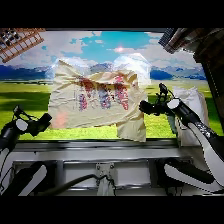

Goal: Fold the clothes and pants, and hang the long-sleeved shirts on hangers.

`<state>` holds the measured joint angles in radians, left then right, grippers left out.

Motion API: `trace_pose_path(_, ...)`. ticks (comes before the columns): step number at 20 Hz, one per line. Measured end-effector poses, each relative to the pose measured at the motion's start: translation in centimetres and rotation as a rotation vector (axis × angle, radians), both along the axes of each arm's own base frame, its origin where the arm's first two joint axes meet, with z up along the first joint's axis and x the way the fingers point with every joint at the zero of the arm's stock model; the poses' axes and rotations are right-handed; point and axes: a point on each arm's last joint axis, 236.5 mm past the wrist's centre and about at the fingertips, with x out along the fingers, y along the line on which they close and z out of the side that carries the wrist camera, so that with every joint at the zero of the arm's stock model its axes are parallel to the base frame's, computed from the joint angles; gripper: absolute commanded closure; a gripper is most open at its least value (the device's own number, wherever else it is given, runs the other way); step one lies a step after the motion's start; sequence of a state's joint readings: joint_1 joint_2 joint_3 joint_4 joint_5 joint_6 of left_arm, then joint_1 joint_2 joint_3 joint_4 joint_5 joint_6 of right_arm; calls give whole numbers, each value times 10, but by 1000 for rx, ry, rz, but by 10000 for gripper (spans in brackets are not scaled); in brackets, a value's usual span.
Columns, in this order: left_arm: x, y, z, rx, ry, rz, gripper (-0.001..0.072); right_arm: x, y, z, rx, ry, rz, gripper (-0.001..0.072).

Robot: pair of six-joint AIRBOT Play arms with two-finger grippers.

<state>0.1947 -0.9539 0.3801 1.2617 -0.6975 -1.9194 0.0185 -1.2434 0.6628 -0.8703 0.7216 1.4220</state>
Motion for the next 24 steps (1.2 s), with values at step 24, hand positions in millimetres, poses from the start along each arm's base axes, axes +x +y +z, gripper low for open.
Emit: trace_pose_path(24,10,-18,618,213,-1593,-58,707,-19,5,488,-94,-1107,123,687)
